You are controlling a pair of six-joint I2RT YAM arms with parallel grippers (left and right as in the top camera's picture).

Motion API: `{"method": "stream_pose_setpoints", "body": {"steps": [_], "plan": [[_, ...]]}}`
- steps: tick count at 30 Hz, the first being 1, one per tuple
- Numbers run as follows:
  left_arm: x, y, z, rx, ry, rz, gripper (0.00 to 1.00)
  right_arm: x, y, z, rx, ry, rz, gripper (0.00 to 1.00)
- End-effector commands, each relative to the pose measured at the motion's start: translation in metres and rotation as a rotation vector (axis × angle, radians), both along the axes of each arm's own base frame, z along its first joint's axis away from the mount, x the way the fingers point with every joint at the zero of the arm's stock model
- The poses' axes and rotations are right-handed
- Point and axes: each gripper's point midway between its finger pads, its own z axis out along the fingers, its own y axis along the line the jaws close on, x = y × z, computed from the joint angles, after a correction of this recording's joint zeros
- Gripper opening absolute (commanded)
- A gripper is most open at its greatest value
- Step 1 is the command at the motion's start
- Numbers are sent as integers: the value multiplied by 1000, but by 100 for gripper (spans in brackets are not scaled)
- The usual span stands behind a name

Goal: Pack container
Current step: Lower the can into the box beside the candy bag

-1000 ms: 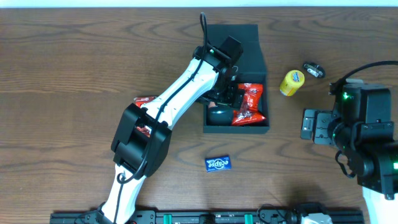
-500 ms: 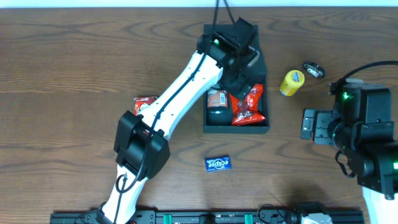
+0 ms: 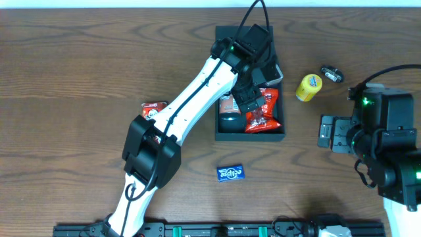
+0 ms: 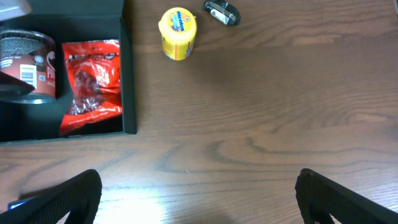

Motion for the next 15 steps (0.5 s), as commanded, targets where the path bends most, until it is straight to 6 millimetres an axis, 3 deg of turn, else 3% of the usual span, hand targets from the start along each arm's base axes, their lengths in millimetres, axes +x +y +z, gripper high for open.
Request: {"method": "stream_pose_setpoints", "body": {"steps": [1,8,15], "plan": [[-3,0,-29,1,85,-19,95,0,-2,0,11,-4,-24,99],[14,1,-51,-15,115,80,95,0,-2,0,11,-4,-24,99],[35,12,-49,-82,139,175,95,0,-2,0,11,-5,-24,99]]}}
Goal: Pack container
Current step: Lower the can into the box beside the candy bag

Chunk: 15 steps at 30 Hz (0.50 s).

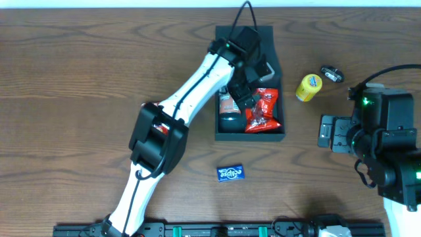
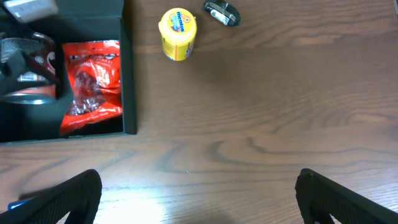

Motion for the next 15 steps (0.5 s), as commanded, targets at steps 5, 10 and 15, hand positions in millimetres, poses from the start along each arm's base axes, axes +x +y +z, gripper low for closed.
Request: {"method": "stream_pose_setpoints", "body": {"steps": [5,10,15], "plan": [[12,14,3,-64,57,81,95,1,-2,0,11,-6,-24,99],[14,8,5,-81,40,72,95,2,-2,1,11,-13,-23,99],[10,4,5,-79,41,60,95,2,-2,1,9,-14,-21,99]]}}
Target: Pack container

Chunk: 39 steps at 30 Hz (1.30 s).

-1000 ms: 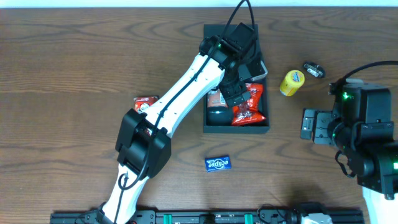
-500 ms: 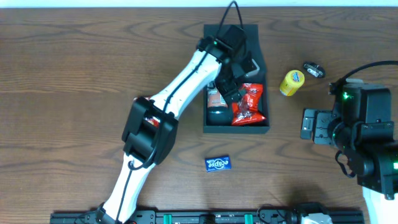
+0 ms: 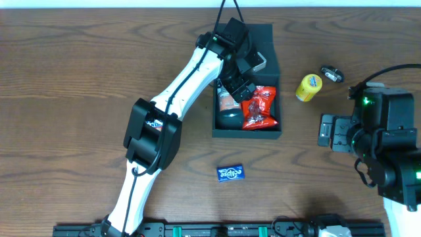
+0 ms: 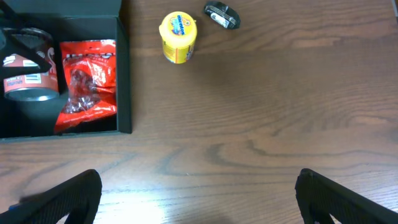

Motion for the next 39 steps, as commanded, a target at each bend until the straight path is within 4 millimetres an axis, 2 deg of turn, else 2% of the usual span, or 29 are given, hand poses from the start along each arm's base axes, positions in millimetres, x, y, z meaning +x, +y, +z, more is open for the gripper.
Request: {"method": "stream_pose_setpoints", "body": {"steps": [1,17,29,39], "plan": [[-6,-4,-1,-7,13,-9,95,0,-2,0,9,-4,-21,99],[3,15,-8,116,-43,20,95,6,-2,-8,7,22,-21,99],[13,14,-6,116,-88,27,95,12,-1,-18,3,66,-21,99],[5,16,-3,133,-71,23,95,12,-1,-18,3,66,-21,99]]}}
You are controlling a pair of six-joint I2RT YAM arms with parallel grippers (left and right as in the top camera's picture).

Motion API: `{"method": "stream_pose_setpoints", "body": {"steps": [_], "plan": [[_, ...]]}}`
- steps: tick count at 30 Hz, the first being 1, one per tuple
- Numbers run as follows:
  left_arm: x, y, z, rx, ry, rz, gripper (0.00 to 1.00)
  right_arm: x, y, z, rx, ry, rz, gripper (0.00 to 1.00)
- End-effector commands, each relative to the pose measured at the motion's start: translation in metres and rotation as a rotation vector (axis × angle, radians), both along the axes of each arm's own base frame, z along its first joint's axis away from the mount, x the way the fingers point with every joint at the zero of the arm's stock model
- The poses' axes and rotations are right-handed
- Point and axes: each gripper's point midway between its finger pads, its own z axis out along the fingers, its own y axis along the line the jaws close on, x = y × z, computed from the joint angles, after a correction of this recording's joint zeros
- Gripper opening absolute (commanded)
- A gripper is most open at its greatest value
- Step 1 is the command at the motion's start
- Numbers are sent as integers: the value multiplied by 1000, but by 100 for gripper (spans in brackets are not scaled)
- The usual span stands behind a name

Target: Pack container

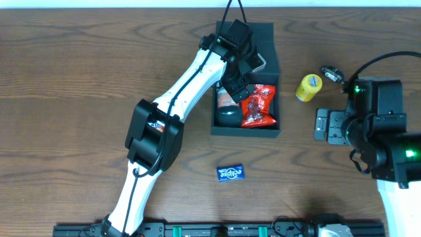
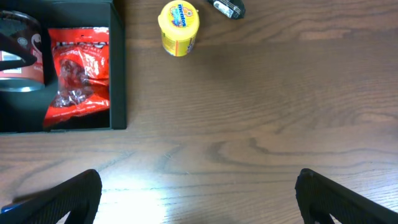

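Note:
The black container [image 1: 245,131] [image 2: 118,62] stands at the back middle of the table. It holds a red snack bag [image 1: 258,105] [image 2: 78,74] and, to the left of it, a dark red can [image 1: 225,100] [image 2: 18,62]. My left gripper [image 1: 231,84] reaches down into the container over the can; its jaws cannot be made out. A yellow tub [image 1: 308,87] [image 2: 179,28] and a small black and silver object [image 1: 331,74] [image 2: 229,7] lie to the right of the container. My right gripper [image 1: 322,125] [image 2: 199,199] hangs wide open over bare table, holding nothing.
A blue gum pack [image 1: 230,172] lies in front of the container. A red and white packet [image 1: 156,122] shows only partly, under the left arm's elbow. The left arm crosses the table from the front edge to the container.
My right arm has shifted a little to the left and toward the back, still open. The left gripper stays in the container over the can.
The left gripper was down in the container over the can beside the red bag, and stayed there at every moment. By 1.3 s ago the container had slid slightly left. The right arm held still, open, until its small shift now.

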Motion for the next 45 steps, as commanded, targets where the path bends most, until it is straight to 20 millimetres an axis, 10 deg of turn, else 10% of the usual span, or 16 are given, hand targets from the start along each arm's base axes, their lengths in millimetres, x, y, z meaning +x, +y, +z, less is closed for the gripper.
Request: {"method": "stream_pose_setpoints", "body": {"steps": [1,23,45], "plan": [[-1,4,5,21,-13,4,95,-1,-2,-2,8,2,-21,99],[13,3,8,83,-123,14,95,-2,-2,-2,8,3,-21,99],[-24,-3,4,27,47,-34,95,-2,-2,-2,8,4,-21,99]]}}
